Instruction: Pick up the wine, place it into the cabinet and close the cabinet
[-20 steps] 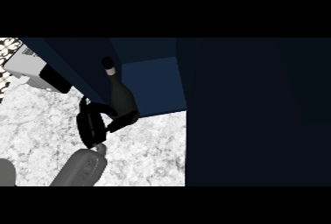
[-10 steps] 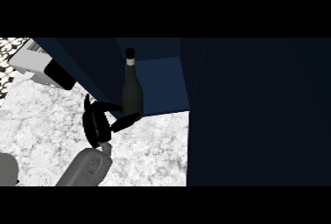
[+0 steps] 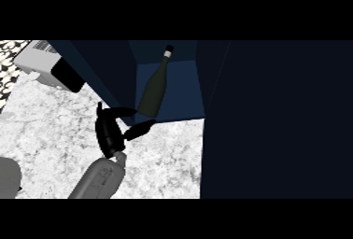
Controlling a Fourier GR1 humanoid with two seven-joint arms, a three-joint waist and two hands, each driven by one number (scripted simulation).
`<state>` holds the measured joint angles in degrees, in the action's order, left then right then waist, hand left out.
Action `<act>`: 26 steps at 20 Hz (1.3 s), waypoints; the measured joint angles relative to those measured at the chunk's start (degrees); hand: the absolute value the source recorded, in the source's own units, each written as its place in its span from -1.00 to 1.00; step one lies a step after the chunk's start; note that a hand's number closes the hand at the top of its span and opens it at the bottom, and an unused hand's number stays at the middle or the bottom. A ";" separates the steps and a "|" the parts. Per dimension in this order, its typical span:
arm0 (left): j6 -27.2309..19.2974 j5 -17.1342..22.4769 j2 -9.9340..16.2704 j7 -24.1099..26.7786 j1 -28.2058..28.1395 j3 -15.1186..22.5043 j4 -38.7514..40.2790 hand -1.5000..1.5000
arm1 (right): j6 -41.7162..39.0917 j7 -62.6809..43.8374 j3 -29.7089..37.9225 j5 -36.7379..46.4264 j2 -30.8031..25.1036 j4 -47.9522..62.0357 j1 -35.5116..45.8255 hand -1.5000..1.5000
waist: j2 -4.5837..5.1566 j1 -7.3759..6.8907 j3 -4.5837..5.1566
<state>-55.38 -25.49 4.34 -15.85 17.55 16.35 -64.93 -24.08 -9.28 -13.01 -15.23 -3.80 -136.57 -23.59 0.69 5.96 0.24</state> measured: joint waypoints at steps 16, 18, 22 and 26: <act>7.52 17.47 -3.55 7.03 1.56 4.00 -6.09 -1.00 | 2.20 -0.13 -0.43 0.34 0.34 -0.43 -0.67 -1.00 | 0.00 -2.26 0.59; 8.59 19.72 -3.64 9.46 1.56 4.60 -7.99 -1.00 | 2.52 0.07 -0.37 0.41 0.37 -0.55 -1.02 -1.00 | -0.16 -2.64 0.54; 11.83 24.39 -4.01 14.33 2.12 6.02 -12.56 -1.00 | 3.63 -0.12 -0.13 0.64 0.39 -0.81 -1.08 -1.00 | -0.44 -3.60 0.35; 16.31 27.59 -4.27 19.64 -0.25 7.05 -17.09 -1.00 | 5.43 -1.24 -0.23 0.99 0.28 -1.33 -1.35 -1.00 | -0.63 -4.67 0.14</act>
<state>-39.07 2.10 0.07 3.79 17.29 23.40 -82.02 -18.64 -10.52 -13.24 -14.25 -3.52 -137.91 -24.94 0.06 1.28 0.38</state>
